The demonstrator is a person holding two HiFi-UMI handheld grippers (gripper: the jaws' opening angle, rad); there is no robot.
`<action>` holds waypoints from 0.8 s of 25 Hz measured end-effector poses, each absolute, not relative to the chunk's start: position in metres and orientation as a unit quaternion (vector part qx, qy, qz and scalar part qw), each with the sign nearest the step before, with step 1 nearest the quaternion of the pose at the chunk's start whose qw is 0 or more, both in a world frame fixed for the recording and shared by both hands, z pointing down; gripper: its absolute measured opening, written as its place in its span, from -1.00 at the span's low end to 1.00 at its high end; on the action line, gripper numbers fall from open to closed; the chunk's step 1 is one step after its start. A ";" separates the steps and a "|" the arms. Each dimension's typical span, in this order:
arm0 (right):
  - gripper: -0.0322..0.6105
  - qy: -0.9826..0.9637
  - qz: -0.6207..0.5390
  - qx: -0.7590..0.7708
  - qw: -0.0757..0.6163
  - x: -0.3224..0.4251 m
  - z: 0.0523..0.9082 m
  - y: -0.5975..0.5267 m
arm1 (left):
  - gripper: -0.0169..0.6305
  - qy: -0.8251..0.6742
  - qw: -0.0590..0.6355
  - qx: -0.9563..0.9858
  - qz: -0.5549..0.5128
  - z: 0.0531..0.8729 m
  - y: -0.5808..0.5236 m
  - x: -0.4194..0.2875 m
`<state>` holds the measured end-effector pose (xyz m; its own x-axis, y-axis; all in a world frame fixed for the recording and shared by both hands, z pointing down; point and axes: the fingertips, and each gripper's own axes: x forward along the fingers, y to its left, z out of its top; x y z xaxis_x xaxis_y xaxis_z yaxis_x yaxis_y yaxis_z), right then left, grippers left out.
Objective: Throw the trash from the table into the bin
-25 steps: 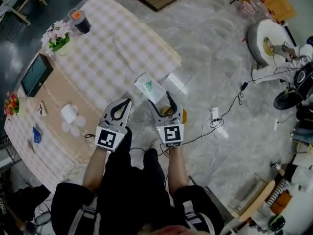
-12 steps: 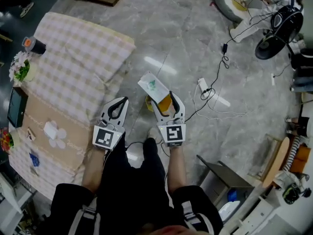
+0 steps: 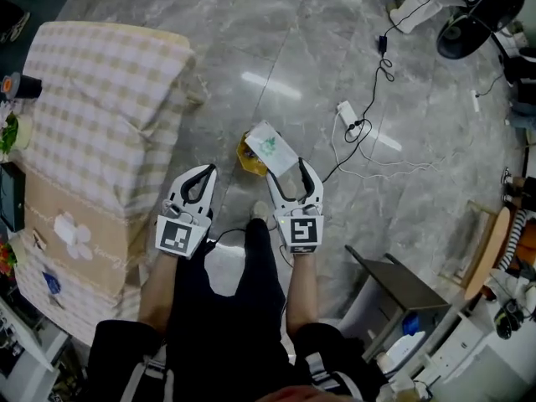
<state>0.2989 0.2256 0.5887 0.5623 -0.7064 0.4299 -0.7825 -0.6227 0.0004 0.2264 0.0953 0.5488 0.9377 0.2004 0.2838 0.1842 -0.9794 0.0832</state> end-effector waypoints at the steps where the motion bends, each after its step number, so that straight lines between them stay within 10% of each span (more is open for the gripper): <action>1: 0.08 -0.422 0.202 0.879 0.095 0.297 0.602 0.232 | -0.94 0.096 0.028 0.983 0.152 0.563 0.100 0.225; 20: 0.08 -0.412 0.256 0.871 0.083 0.283 0.898 0.279 | -0.94 0.097 0.028 0.979 0.176 0.818 0.134 0.227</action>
